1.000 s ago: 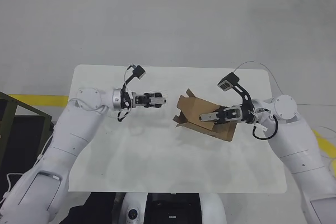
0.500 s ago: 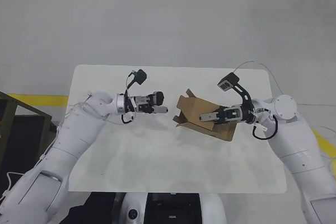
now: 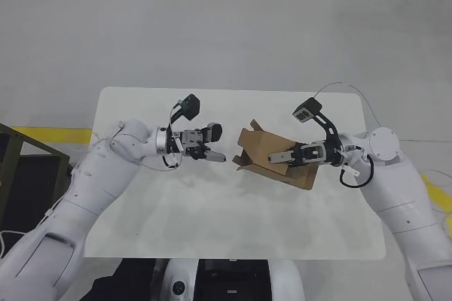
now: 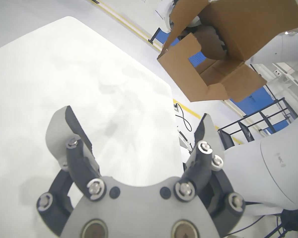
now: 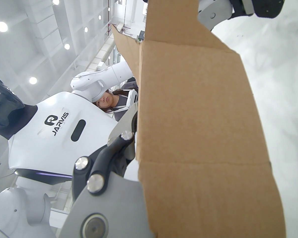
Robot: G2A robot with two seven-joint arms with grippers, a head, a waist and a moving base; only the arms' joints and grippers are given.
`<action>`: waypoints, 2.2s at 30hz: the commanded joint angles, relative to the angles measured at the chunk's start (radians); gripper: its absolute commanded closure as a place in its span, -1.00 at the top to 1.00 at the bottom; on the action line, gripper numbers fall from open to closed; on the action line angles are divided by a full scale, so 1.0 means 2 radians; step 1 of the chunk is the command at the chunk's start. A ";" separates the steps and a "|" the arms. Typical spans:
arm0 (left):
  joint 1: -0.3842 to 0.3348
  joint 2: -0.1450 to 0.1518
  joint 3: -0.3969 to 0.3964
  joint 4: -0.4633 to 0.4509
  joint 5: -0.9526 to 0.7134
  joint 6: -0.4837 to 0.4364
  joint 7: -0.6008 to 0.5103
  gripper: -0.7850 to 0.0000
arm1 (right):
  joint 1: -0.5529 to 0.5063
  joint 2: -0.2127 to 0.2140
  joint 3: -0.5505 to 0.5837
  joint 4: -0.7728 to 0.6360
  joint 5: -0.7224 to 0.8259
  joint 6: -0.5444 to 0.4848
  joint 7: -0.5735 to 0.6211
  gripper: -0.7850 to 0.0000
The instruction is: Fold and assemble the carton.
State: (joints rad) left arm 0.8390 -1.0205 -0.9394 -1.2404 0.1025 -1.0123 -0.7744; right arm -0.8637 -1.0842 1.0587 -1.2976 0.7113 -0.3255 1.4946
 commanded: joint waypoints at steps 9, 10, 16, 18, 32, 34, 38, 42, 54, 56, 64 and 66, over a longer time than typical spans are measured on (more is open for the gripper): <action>0.012 0.013 0.002 -0.037 0.097 0.000 0.071 1.00 | 0.000 0.000 0.000 0.000 0.000 0.000 0.000 -1.00; 0.013 0.015 0.004 -0.039 0.104 0.000 0.080 1.00 | 0.000 0.000 0.000 0.000 0.000 0.000 0.000 -1.00; 0.011 0.026 0.017 -0.054 0.153 0.000 0.139 1.00 | 0.000 0.000 0.000 0.000 0.000 0.000 0.000 -1.00; 0.011 0.030 0.022 -0.059 0.173 0.000 0.164 1.00 | 0.000 0.000 0.000 0.000 0.000 0.000 0.000 -1.00; -0.005 0.072 0.093 -0.079 0.346 0.000 0.408 1.00 | 0.000 0.000 0.000 0.000 0.000 0.000 0.000 -1.00; -0.012 0.079 0.108 -0.078 0.375 0.000 0.448 1.00 | 0.000 0.000 0.000 0.000 0.000 0.000 0.000 -1.00; -0.029 0.093 0.141 -0.073 0.436 0.000 0.524 1.00 | 0.000 0.000 0.000 0.000 0.000 0.000 0.000 -1.00; -0.048 0.104 0.170 -0.066 0.495 0.000 0.598 1.00 | 0.000 0.000 0.000 0.000 0.000 0.000 0.000 -1.00; -0.068 0.112 0.200 -0.062 0.556 0.000 0.676 1.00 | 0.000 0.000 0.000 0.000 0.000 0.000 0.000 -1.00; -0.068 0.112 0.200 -0.062 0.556 0.000 0.676 1.00 | 0.000 0.000 0.000 0.000 0.000 0.000 0.000 -1.00; -0.061 0.112 0.195 -0.061 0.548 0.020 0.664 1.00 | 0.000 0.000 0.000 0.000 0.000 0.000 0.000 -1.00; -0.053 0.113 0.183 -0.073 0.543 0.045 0.681 1.00 | 0.000 0.000 0.000 0.000 0.000 0.000 0.000 -1.00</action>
State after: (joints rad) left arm 0.7226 -0.7962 -0.5605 -1.3736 1.1894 -0.9562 0.5587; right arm -0.8637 -1.0842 1.0587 -1.2976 0.7113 -0.3255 1.4946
